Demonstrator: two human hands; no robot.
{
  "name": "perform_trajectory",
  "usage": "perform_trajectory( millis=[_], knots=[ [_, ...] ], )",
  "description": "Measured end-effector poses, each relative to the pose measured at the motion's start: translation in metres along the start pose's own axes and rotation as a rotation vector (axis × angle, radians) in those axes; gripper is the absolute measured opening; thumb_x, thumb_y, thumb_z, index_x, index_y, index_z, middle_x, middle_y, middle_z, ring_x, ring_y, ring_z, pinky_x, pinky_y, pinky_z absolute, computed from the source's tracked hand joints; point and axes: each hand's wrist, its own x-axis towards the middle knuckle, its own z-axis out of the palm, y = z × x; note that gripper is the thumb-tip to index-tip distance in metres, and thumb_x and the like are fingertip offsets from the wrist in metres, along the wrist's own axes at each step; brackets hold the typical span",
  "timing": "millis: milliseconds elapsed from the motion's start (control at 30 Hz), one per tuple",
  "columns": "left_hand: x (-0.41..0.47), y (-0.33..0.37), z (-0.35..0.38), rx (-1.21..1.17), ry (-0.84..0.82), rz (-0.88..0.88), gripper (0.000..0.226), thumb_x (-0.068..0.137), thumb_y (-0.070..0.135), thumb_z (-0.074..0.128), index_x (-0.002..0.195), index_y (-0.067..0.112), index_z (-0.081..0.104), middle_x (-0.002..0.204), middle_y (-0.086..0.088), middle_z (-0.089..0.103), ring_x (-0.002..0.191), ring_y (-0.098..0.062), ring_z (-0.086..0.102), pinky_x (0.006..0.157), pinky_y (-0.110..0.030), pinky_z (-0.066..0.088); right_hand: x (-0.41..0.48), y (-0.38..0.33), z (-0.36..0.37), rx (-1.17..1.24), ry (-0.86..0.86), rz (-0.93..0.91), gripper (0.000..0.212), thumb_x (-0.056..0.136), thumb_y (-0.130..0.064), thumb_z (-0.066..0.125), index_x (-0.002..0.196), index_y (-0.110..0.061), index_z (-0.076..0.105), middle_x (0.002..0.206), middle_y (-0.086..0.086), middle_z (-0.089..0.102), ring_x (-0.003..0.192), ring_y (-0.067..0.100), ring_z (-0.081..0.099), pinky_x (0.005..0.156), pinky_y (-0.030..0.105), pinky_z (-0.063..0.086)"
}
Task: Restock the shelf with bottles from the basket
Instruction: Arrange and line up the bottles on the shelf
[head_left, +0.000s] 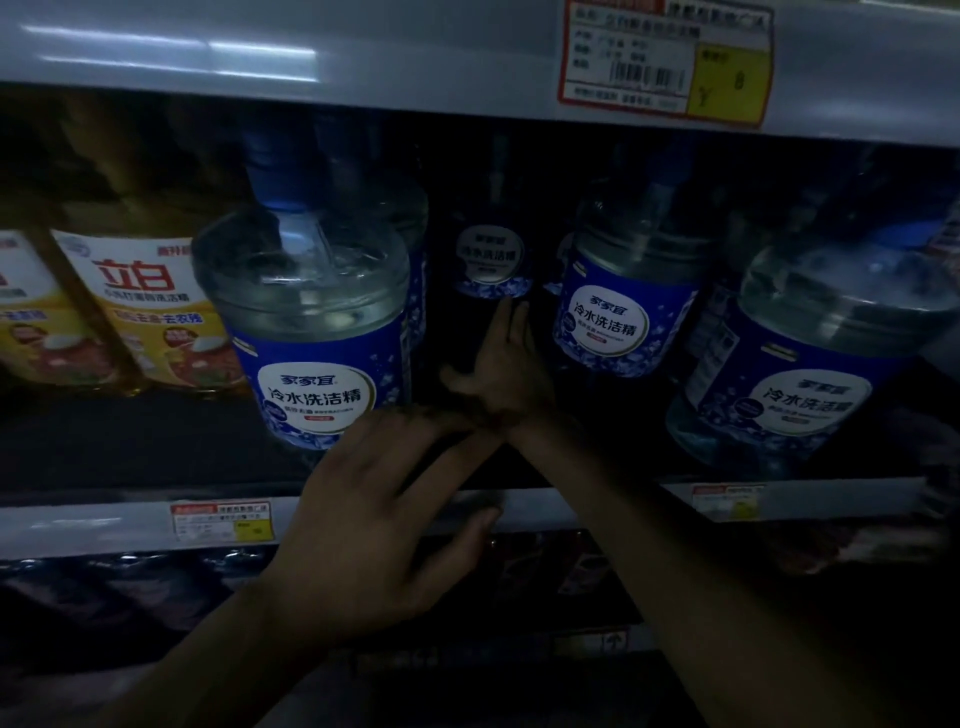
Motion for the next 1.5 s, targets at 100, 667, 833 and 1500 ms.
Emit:
perform_trajectory(
  millis=[100,667,833,1500],
  knots=[
    [-0.002,-0.002,0.003,0.020,-0.025,-0.012,0.044,0.097,0.033,0.063,0.135,0.009,0.067,0.128,-0.009,0.068,0.107,-0.027,0.063,0.090,-0.036,0.045,0.000,-0.004,0.004,0.024,-0.019,-0.007,0.120,0.088,-0.057,0.065,0.157,-0.008,-0.020,0.166,0.018,-0.021,0.155,0.033,-0.006,0.123,0.049,0.013],
    [-0.005,0.005,0.005,0.017,-0.043,0.027,0.045,0.098,0.036,0.063,0.135,0.011,0.067,0.127,-0.007,0.068,0.105,-0.024,0.062,0.090,-0.035,0.044,-0.003,-0.002,0.004,0.008,0.005,-0.053,0.095,0.099,-0.046,0.050,0.159,-0.011,-0.014,0.167,0.012,-0.020,0.156,0.025,-0.008,0.126,0.044,0.012],
    [-0.010,0.003,0.005,0.036,-0.056,0.028,0.044,0.097,0.035,0.063,0.132,0.010,0.070,0.121,-0.006,0.069,0.100,-0.025,0.061,0.088,-0.037,0.045,-0.006,0.001,0.007,-0.017,0.050,-0.099,0.086,0.101,-0.043,0.047,0.161,-0.014,-0.009,0.167,0.015,-0.016,0.156,0.029,-0.008,0.126,0.047,0.013],
    [-0.005,0.003,0.002,0.071,-0.035,-0.005,0.047,0.097,0.037,0.062,0.136,0.013,0.067,0.122,-0.004,0.069,0.102,-0.022,0.059,0.094,-0.038,0.044,-0.008,0.004,0.014,-0.093,0.179,-0.249,0.074,0.102,-0.030,0.048,0.162,-0.013,0.009,0.170,0.005,-0.010,0.156,0.028,-0.009,0.123,0.044,0.022]
  ],
)
